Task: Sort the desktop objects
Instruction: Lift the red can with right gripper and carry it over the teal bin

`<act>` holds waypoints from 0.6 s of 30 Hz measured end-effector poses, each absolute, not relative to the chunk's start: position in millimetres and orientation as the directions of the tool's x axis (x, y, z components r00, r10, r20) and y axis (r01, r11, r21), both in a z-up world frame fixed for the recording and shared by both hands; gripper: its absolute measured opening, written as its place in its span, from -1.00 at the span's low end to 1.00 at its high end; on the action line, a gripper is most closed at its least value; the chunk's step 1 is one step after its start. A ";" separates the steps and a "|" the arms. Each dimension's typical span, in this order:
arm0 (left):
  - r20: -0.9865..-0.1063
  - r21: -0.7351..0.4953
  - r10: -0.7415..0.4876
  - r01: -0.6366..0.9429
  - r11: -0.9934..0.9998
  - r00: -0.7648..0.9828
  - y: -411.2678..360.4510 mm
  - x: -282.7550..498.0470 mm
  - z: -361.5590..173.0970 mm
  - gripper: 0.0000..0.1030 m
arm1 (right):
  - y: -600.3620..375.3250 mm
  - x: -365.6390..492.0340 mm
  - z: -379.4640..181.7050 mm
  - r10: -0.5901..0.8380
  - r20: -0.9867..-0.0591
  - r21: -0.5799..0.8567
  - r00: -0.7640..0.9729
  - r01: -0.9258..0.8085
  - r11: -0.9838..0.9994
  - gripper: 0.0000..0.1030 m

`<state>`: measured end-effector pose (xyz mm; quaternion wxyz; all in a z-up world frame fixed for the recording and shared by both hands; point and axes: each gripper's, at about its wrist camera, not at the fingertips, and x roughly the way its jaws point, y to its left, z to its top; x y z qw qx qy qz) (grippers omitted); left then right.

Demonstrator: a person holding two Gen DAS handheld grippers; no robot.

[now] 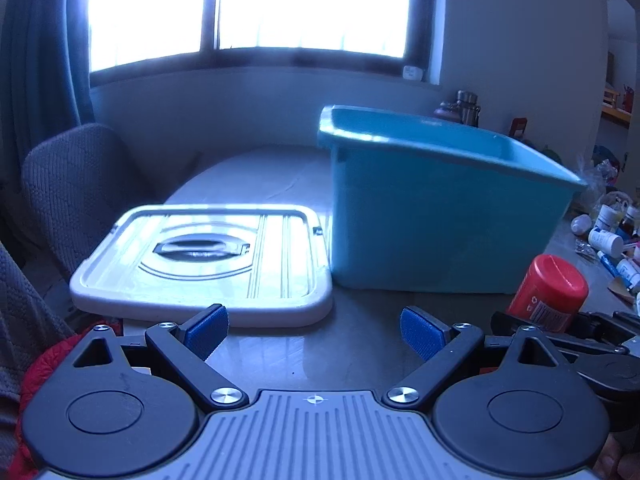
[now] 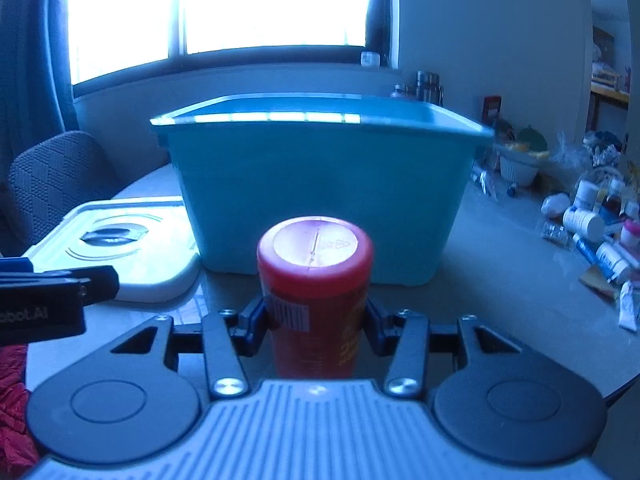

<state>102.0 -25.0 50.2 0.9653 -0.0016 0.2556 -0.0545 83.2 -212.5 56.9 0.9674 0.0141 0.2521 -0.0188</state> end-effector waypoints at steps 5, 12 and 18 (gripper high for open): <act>-0.469 -0.032 -0.108 0.105 0.994 0.876 -33.2 90.7 69.3 0.84 | -222.4 72.0 79.3 -0.022 -0.454 0.008 0.891 0.029 1.000 -0.05; -0.413 -0.027 -0.121 0.121 0.992 0.903 -49.9 86.6 106.2 0.84 | -237.4 67.0 116.8 -0.022 -0.395 -0.005 0.919 0.022 1.000 -0.05; -0.383 -0.017 -0.120 0.123 0.992 0.916 -60.8 95.3 133.7 0.84 | -247.8 76.7 150.3 -0.022 -0.333 -0.015 0.943 0.018 1.000 -0.05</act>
